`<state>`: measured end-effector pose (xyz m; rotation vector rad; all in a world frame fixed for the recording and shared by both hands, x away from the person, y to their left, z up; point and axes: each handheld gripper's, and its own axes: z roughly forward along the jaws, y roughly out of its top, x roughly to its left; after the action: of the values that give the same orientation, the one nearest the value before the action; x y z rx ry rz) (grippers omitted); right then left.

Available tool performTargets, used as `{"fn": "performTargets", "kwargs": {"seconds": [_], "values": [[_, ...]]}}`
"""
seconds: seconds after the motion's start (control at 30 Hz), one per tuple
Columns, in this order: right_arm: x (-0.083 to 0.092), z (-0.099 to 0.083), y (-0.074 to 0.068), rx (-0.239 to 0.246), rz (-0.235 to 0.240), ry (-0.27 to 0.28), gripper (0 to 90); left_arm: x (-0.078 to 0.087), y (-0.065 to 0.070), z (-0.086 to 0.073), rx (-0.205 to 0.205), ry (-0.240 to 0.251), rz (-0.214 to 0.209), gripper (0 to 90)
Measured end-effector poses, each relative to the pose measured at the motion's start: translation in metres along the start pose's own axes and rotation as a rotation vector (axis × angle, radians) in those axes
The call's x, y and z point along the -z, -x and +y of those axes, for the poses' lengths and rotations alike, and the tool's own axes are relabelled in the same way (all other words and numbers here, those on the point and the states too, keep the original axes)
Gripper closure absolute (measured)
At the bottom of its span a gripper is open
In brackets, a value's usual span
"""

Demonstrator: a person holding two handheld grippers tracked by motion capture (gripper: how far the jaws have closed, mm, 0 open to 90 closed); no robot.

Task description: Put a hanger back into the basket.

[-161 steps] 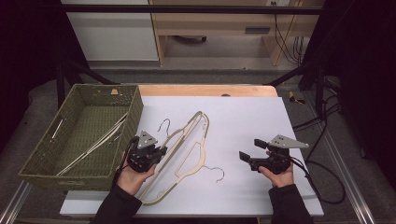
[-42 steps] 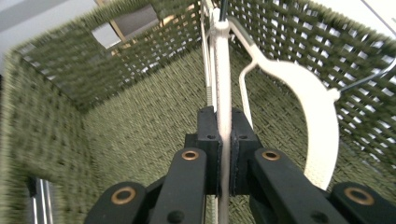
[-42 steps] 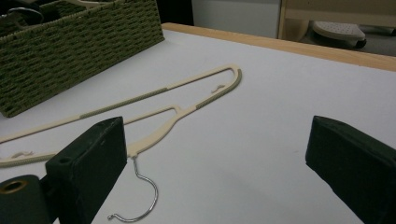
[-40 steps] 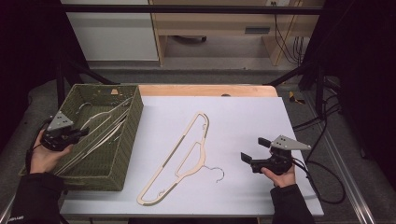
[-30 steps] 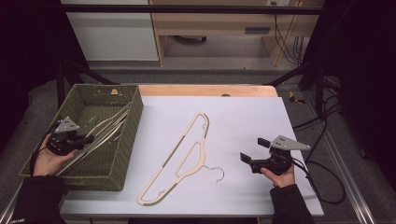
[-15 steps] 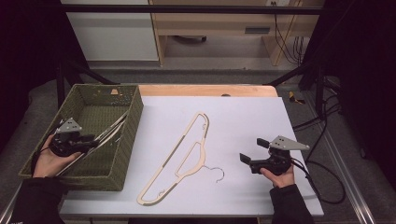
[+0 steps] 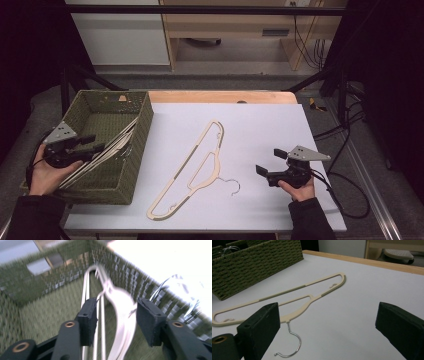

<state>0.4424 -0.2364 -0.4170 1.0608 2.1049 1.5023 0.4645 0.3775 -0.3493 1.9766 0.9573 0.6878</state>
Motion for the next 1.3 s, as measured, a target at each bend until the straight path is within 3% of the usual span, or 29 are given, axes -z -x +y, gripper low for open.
{"fn": "performTargets", "kwargs": {"seconds": [0.03, 0.07, 0.1, 0.13, 0.2, 0.23, 0.27, 0.4, 0.43, 0.47, 0.53, 0.57, 0.6, 0.63, 0.67, 0.7, 0.73, 0.77, 0.93, 1.13, 1.3], "values": [[-0.001, 0.0, -0.001, -0.009, 0.003, 0.001, 6.6, 0.0, 0.0, 0.0, 0.0, 0.0, 0.0, 44.9], [-0.001, 0.0, -0.002, -0.005, 0.016, -0.004, 7.3, 0.005, 0.008, 0.007, 0.018, 0.057, 0.0, 42.8], [-0.002, 0.0, -0.002, 0.0, 0.03, -0.009, 7.5, 0.005, 0.008, 0.007, 0.018, 0.057, 0.0, 40.6], [-0.003, 0.001, -0.003, -0.001, 0.036, -0.012, 7.5, 0.009, 0.017, 0.013, 0.036, 0.109, -0.006, 37.7], [-0.005, 0.001, -0.005, 0.004, 0.046, -0.019, 7.5, 0.01, 0.028, 0.019, 0.045, 0.143, -0.015, 32.0], [-0.005, 0.001, -0.005, 0.004, 0.046, -0.019, 7.5, 0.01, 0.028, 0.019, 0.045, 0.143, -0.015, 30.1], [-0.006, 0.001, -0.006, 0.006, 0.05, -0.02, 7.6, 0.01, 0.041, 0.023, 0.046, 0.165, -0.028, 27.8], [-0.007, 0.002, -0.008, 0.008, 0.054, -0.019, 7.7, 0.007, 0.07, 0.031, 0.047, 0.214, -0.062, 19.0], [-0.007, 0.002, -0.008, 0.008, 0.054, -0.019, 7.7, 0.007, 0.07, 0.031, 0.047, 0.214, -0.062, 17.8], [-0.007, 0.002, -0.009, 0.005, 0.054, -0.015, 7.7, 0.004, 0.084, 0.033, 0.051, 0.232, -0.081, 16.8], [-0.008, 0.003, -0.01, 0.009, 0.055, -0.008, 7.7, 0.0, 0.097, 0.035, 0.044, 0.242, -0.095, 14.8], [-0.008, 0.003, -0.01, 0.009, 0.055, -0.008, 7.7, 0.0, 0.097, 0.035, 0.044, 0.242, -0.095, 14.2], [-0.008, 0.004, -0.011, 0.01, 0.056, -0.004, 7.7, -0.005, 0.109, 0.035, 0.05, 0.26, -0.113, 13.7], [-0.008, 0.004, -0.011, 0.015, 0.056, -0.005, 7.6, -0.005, 0.109, 0.035, 0.05, 0.26, -0.113, 13.4], [-0.009, 0.004, -0.012, 0.012, 0.053, -0.005, 7.4, -0.011, 0.12, 0.033, 0.055, 0.256, -0.13, 12.7], [-0.01, 0.004, -0.013, 0.013, 0.05, -0.004, 7.3, -0.011, 0.12, 0.033, 0.055, 0.256, -0.13, 12.1], [-0.01, 0.004, -0.014, 0.014, 0.051, -0.006, 7.3, -0.018, 0.13, 0.03, 0.058, 0.252, -0.142, 12.2], [-0.01, 0.004, -0.014, 0.014, 0.051, -0.006, 7.3, -0.018, 0.13, 0.03, 0.058, 0.252, -0.142, 12.1], [-0.016, 0.004, -0.019, 0.034, 0.059, -0.024, 7.5, -0.037, 0.156, 0.018, 0.046, 0.218, -0.194, 12.0], [-0.024, 0.003, -0.025, 0.044, 0.071, -0.049, 8.0, -0.055, 0.171, 0.003, 0.031, 0.161, -0.229, 11.9], [-0.034, 0.004, -0.031, 0.053, 0.079, -0.07, 8.7, -0.062, 0.175, -0.006, 0.034, 0.143, -0.239, 11.9]]}}
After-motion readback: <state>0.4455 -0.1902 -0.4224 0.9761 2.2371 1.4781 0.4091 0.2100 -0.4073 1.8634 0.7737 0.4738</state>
